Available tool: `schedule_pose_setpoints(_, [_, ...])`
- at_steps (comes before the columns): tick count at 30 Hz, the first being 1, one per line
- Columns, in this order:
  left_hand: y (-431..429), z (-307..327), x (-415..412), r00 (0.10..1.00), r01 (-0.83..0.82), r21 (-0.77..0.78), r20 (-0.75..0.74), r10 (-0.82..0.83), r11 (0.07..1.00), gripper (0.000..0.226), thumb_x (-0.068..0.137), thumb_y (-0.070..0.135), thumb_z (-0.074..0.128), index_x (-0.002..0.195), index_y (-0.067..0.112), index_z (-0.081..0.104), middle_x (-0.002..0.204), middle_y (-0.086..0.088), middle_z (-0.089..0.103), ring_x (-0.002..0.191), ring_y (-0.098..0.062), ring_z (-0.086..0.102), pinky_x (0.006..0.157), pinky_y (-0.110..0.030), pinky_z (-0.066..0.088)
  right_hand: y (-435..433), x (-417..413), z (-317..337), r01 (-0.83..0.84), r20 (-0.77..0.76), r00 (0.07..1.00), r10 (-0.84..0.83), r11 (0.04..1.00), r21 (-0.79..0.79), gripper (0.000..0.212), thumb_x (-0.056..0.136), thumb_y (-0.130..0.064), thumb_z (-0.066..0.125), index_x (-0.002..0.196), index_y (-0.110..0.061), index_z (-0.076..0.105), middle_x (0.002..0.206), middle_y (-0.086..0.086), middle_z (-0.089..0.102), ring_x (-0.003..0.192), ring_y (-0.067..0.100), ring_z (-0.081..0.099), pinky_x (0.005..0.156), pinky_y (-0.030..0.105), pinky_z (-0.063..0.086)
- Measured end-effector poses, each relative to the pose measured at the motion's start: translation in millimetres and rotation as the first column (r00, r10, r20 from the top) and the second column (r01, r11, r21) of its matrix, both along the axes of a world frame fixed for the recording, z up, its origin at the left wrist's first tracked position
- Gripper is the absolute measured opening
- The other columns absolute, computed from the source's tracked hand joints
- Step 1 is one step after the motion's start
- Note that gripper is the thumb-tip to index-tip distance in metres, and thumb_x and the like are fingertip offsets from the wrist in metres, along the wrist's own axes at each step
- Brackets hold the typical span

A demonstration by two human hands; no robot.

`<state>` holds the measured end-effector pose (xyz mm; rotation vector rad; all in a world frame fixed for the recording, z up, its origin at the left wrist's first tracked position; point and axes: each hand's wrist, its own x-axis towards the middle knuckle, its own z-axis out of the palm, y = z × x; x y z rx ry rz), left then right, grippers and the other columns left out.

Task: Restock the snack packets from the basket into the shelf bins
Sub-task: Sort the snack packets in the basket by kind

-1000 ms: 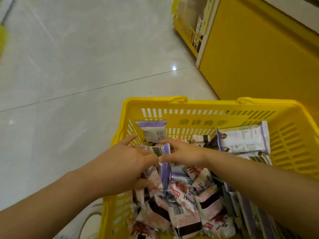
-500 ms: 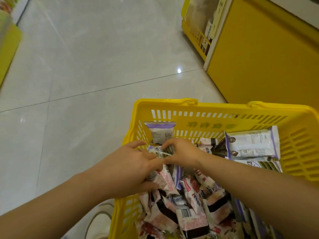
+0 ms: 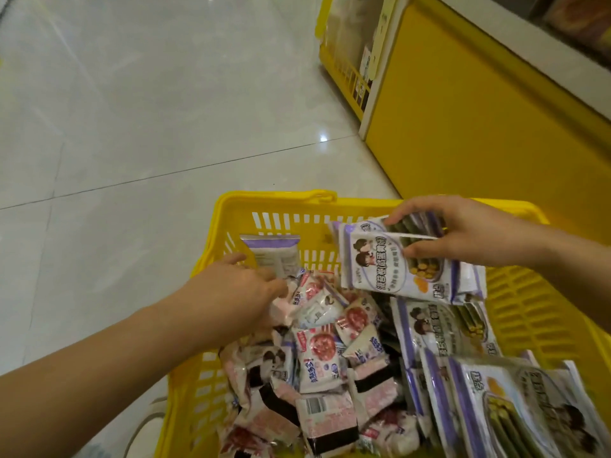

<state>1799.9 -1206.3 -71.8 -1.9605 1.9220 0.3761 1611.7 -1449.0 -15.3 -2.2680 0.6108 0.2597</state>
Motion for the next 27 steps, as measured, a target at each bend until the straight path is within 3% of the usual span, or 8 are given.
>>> schedule_pose_setpoints(5, [-30.8,-4.4,-25.6,0.997,0.031,-0.152,-0.059,-0.041,0.988,0.042,0.095,0.048,0.042,0.135,0.035,0.037,0.142,0.009,0.040,0.130,-0.018,0.041,0.115,-0.041,0.017,-37.4,-48.4,-8.2,-0.047,-0.066,0.997,0.040,0.993,-0.111,0.038,0.080,-0.012,0.074,0.102,-0.039,0.058,0.110,-0.011,0.057,0.090,-0.011,0.056,0.064,0.006,0.047])
schedule_pose_setpoints(7, [-44.8,-7.3,-42.0,0.988,0.035,-0.185,-0.140,-0.062,0.982,0.041,0.096,0.048,0.040,0.135,0.036,0.036,0.142,0.009,0.040,0.127,-0.018,0.043,0.113,-0.041,0.022,-46.5,-63.1,-17.7,-0.074,-0.189,0.981,0.044,0.986,-0.151,0.038,0.082,-0.014,0.072,0.106,-0.039,0.056,0.118,-0.005,0.054,0.097,0.000,0.058,0.073,0.013,0.051])
schedule_pose_setpoints(10, [-69.7,-12.1,-67.8,0.916,-0.125,-0.142,-0.396,0.059,0.982,0.047,0.095,0.047,0.045,0.139,0.039,0.031,0.143,0.012,0.039,0.119,-0.014,0.048,0.100,-0.033,0.036,-56.5,-77.8,-30.8,-0.185,-0.341,0.940,0.008,0.853,-0.489,0.044,0.084,-0.028,0.070,0.124,-0.036,0.053,0.137,-0.002,0.042,0.124,0.018,0.043,0.098,0.034,0.045])
schedule_pose_setpoints(14, [-107.3,-29.0,-98.8,0.654,-0.339,0.145,-0.673,0.344,0.929,0.073,0.095,0.040,0.052,0.152,0.029,0.008,0.156,0.004,0.027,0.129,-0.020,0.045,0.097,-0.029,0.041,-42.6,-84.2,-45.9,-0.277,-0.322,0.944,0.072,0.703,-0.655,0.068,0.081,-0.044,0.067,0.140,-0.041,0.034,0.150,-0.003,0.029,0.136,0.021,0.025,0.108,0.041,0.031])
schedule_pose_setpoints(18, [-133.2,-47.9,-116.1,0.307,-0.438,0.525,-0.675,0.671,0.729,0.092,0.095,0.041,0.053,0.149,0.028,-0.020,0.117,-0.006,0.061,0.083,-0.027,0.062,0.067,-0.037,0.050,-28.8,-85.6,-67.0,-0.373,-0.446,0.883,0.149,0.800,-0.471,0.091,0.083,-0.045,0.065,0.149,-0.042,0.003,0.159,-0.008,0.005,0.145,0.018,0.004,0.117,0.042,0.007])
schedule_pose_setpoints(20, [-137.3,-52.9,-125.4,0.231,-0.475,0.528,-0.697,0.679,0.704,0.093,0.095,0.039,0.054,0.148,0.031,-0.022,0.099,0.002,0.056,0.074,-0.023,0.058,0.065,-0.037,0.052,-32.0,-82.4,-68.0,-0.348,-0.414,0.900,0.136,0.798,-0.493,0.082,0.087,-0.040,0.061,0.150,-0.040,0.007,0.159,-0.006,0.010,0.145,0.019,0.007,0.117,0.042,0.008])
schedule_pose_setpoints(24, [-143.2,-55.8,-139.8,0.011,-0.513,0.522,-0.790,0.613,0.681,0.086,0.096,0.029,0.055,0.145,0.051,-0.013,0.133,0.003,0.051,0.111,-0.036,0.061,0.093,-0.051,0.051,-37.6,-79.0,-65.2,-0.252,-0.241,0.963,0.117,0.703,-0.665,0.059,0.092,-0.033,0.055,0.145,-0.038,0.030,0.154,-0.004,0.029,0.140,0.020,0.025,0.112,0.039,0.020])
schedule_pose_setpoints(27, [-149.2,-56.6,-147.5,-0.040,-0.509,0.528,-0.803,0.594,0.679,0.089,0.096,0.023,0.053,0.145,0.050,-0.015,0.112,0.003,0.057,0.066,-0.017,0.062,0.053,-0.024,0.051,-30.5,-88.3,-67.8,-0.284,-0.285,0.947,0.147,0.797,-0.533,0.082,0.082,-0.065,0.053,0.149,-0.042,0.011,0.157,-0.007,0.019,0.142,0.018,0.017,0.115,0.037,0.011])
